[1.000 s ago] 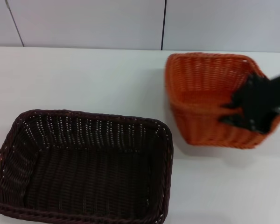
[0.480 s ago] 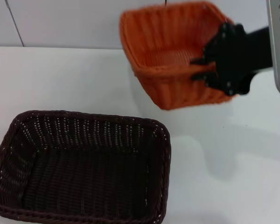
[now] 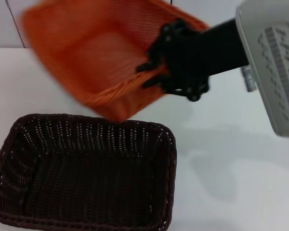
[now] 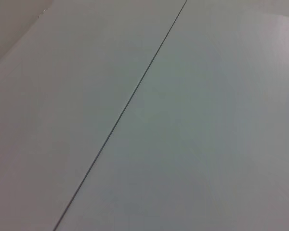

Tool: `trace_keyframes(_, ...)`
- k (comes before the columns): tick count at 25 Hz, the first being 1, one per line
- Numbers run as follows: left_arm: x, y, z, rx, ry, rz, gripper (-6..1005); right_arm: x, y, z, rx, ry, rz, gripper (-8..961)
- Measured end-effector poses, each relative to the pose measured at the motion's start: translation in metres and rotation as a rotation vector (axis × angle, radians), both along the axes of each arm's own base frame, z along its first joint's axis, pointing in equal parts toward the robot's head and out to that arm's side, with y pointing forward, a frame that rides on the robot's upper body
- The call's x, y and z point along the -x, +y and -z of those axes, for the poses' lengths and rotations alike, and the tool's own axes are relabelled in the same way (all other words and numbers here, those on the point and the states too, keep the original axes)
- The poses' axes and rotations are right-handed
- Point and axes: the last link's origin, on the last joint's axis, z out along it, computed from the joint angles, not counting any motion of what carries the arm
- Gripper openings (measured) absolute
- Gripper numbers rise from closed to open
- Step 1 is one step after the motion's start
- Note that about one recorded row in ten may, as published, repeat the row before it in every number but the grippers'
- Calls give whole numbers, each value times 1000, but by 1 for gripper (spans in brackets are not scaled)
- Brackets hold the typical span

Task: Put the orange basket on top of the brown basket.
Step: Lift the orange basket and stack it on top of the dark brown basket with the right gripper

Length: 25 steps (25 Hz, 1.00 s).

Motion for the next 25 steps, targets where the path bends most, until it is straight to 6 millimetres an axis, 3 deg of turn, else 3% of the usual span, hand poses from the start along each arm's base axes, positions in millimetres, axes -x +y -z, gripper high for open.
trace_keyframes(5, 2, 2, 6, -8, -36, 0, 754, 3, -1, 12, 114, 44, -193, 186)
trace_keyframes(9, 4, 1, 6, -21, -46, -7, 754, 4, -9, 17, 190, 89, -251, 190)
trace_keyframes(19, 9, -9, 1, -54, -41, -26, 754, -23, -32, 25, 381, 228, -223, 200)
trace_keyframes(25, 8, -11, 1, -57, -34, -20, 754, -39, -36, 26, 401, 248, -190, 206)
